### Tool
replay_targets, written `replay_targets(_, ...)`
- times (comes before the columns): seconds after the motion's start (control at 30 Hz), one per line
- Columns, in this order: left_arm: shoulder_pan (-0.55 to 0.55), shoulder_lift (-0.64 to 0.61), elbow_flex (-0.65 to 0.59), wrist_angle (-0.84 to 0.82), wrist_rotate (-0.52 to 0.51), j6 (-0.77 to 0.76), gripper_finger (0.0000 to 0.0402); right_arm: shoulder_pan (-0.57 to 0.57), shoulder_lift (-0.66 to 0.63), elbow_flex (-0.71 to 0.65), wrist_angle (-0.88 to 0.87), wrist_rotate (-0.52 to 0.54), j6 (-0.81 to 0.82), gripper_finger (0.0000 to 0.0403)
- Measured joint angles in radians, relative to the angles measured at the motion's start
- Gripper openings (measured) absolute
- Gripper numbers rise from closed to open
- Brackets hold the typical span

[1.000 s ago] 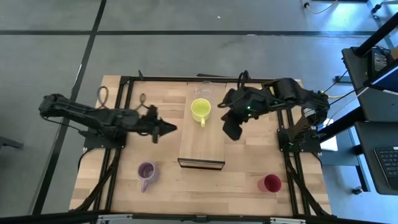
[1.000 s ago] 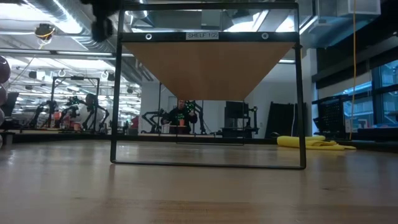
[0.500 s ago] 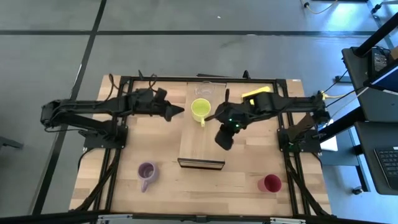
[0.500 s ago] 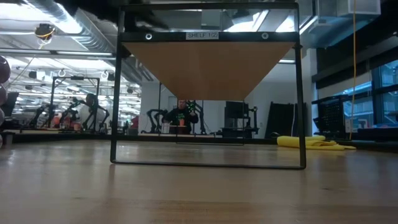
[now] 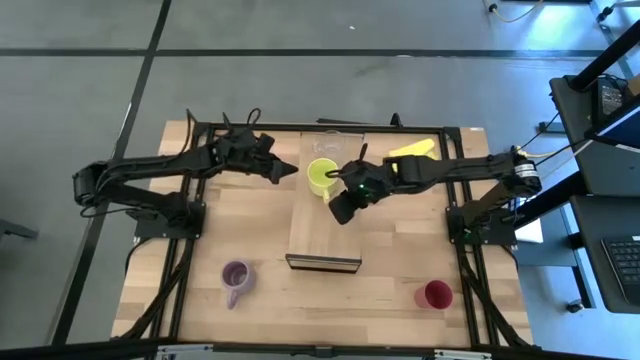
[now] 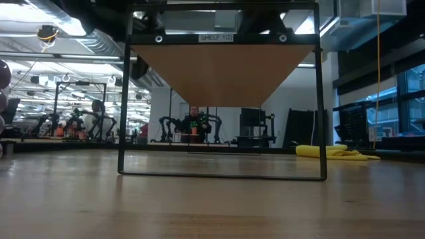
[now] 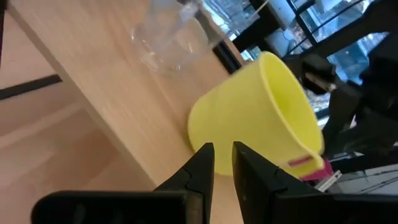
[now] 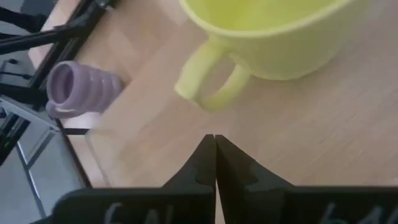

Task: Stack small to large cups/mugs on shelf
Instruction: Put the yellow mug on the shelf

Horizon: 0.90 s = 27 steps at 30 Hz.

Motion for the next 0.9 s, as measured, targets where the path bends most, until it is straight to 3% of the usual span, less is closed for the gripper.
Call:
replay_targets(0.13, 0.008, 0.050, 0.000, 0.073, 0.047, -0.009, 0.0052, -0.005, -0.002, -0.003, 0.055, 0.034, -0.004, 0.0002)
replay_targets(0.5, 0.015, 0.104, 0.000, 0.147, 0.048, 0.000, 0.0052, -0.029, 0.015, -0.002, 0.144, 0.059, -0.027, 0.0001)
replay_targets(0.9, 0.006, 0.169, -0.001, 0.247, 0.088, -0.021, 0.0052, -0.028, 0.094, -0.002, 0.344, -0.034, -0.004, 0.0002)
